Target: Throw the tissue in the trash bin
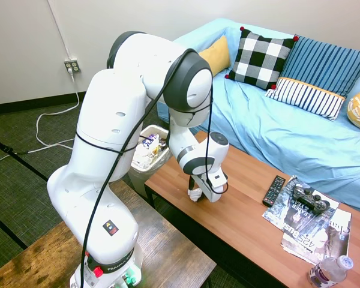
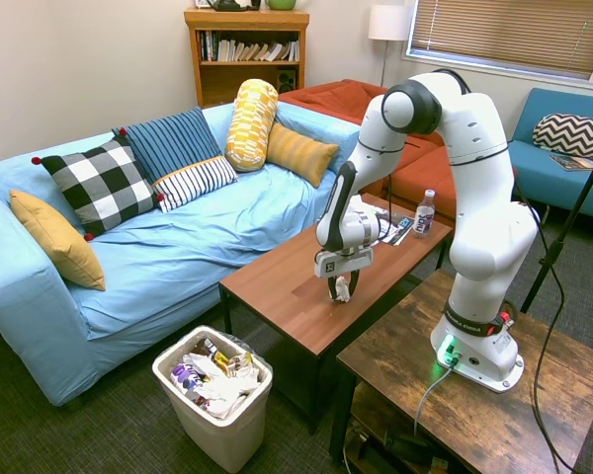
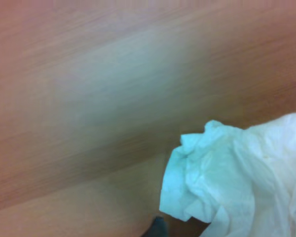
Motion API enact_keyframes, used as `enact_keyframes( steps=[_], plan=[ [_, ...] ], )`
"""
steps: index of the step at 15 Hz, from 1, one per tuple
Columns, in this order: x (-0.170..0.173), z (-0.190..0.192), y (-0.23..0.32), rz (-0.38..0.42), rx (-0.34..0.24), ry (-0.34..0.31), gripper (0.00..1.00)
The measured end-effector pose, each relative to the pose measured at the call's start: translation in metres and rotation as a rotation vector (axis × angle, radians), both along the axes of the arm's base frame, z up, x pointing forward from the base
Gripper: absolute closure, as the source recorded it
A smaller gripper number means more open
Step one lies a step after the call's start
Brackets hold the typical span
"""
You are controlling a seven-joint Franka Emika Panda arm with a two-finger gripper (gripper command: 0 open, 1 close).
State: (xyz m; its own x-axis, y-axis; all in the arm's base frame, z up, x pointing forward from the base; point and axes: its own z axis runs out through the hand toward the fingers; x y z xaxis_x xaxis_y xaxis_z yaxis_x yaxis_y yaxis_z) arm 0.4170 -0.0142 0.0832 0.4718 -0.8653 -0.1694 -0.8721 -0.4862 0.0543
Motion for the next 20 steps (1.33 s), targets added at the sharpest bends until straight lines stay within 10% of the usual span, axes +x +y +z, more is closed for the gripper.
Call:
enact_keyframes(
  steps=[12, 20],
  plan=[
    [-0.011, 0.010, 0.021, 0.033, 0.042, -0.066, 1.00],
    [-0.038, 0.081, 0.189, 0.328, -0.030, -0.192, 1.00]
  ],
)
